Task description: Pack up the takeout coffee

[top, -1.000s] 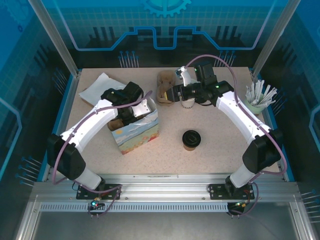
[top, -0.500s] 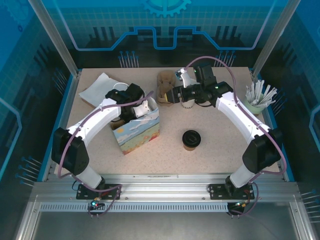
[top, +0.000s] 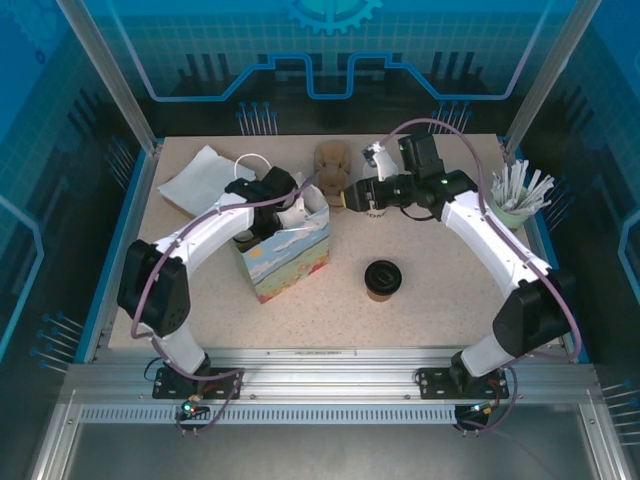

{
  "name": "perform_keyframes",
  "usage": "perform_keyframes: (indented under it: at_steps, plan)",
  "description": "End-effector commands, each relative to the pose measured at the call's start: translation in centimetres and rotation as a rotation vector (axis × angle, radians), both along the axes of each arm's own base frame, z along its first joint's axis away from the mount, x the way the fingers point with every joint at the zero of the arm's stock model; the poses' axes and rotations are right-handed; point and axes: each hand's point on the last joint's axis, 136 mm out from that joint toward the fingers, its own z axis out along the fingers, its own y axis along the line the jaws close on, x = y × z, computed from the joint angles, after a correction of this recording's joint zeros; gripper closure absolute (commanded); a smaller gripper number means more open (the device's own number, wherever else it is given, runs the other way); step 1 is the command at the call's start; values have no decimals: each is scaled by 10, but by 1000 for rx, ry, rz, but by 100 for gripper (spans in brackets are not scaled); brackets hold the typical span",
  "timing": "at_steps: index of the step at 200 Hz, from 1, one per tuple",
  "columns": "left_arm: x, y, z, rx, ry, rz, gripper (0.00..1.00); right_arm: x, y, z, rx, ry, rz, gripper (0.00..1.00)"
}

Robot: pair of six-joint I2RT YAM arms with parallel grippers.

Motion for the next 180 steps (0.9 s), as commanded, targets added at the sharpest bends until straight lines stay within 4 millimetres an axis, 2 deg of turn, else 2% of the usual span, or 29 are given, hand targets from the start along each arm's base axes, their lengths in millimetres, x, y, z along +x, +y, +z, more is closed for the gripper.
perform_keyframes:
  at_steps: [1, 28, 48, 99, 180]
  plan:
    - [7, -8, -6, -20, 7, 10, 71, -17, -11, 2, -27, -34, 15, 36]
    - [8, -10, -15, -19, 12, 17, 70, -39, -7, -3, -35, -61, 67, 35]
    - [12, -12, -22, -21, 16, 27, 69, -47, -5, -4, -46, -75, 79, 34]
    - [15, -16, -37, -26, 31, 47, 68, -46, -2, -7, -57, -66, 79, 34]
    - [22, -20, -64, -46, 7, 96, 61, -44, -2, -9, -62, -64, 79, 34]
